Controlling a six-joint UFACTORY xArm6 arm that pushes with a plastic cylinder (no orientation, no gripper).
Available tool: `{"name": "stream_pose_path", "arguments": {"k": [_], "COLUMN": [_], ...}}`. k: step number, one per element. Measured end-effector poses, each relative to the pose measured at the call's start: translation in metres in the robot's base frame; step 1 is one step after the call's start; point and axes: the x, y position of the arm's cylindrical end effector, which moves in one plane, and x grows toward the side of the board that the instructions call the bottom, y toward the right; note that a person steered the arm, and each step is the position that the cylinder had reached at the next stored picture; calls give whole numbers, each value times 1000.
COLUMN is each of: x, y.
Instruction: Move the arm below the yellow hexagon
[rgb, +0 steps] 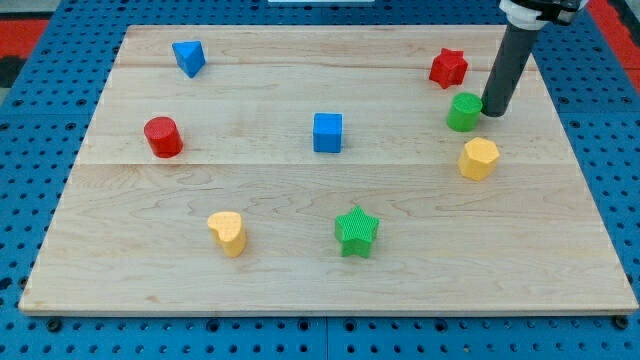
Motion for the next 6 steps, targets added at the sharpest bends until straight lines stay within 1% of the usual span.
{"name": "stream_pose_path", "arguments": {"k": [1,2,3,4,5,6], "x": [-30,-35,20,97,112,113], "y": [12,53,78,73,10,-57]}}
